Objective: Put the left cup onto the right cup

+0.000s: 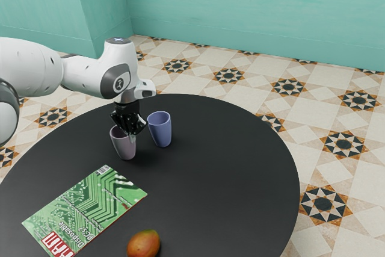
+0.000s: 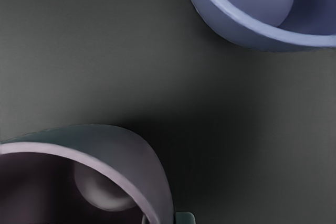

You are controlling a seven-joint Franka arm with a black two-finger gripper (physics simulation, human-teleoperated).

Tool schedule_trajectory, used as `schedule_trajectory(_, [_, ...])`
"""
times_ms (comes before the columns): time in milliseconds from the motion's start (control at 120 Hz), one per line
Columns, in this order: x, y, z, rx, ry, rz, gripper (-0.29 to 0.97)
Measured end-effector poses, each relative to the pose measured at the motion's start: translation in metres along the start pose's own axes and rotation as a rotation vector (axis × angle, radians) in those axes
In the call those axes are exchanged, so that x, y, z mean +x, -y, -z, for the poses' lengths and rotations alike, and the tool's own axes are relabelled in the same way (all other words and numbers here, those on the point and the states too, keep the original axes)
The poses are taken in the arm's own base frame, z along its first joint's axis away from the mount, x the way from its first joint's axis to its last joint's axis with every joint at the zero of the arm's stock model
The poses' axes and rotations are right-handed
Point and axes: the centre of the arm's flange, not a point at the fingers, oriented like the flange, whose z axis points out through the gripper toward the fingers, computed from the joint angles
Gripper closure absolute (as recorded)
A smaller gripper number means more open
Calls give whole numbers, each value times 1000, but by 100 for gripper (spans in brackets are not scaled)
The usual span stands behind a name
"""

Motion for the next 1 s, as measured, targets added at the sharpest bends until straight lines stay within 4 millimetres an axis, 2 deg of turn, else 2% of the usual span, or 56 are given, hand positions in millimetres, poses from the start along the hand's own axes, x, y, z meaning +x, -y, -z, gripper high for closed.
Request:
schedule_trajectory(142, [-3,1,16,-3,-23,5,78])
schedule_trajectory(375, [-14,3,83,-2,-96,19,78])
schedule_trajectory(483, [-9,-6,113,0,-115,13,78])
schedule_trajectory(592, [-3,-25,141,7,-116,-3,78])
schedule_trajectory(800, [11,-52,160,16,-71,-7,78])
schedule_trajectory(1000, [34,-59,157,21,-40,16,78])
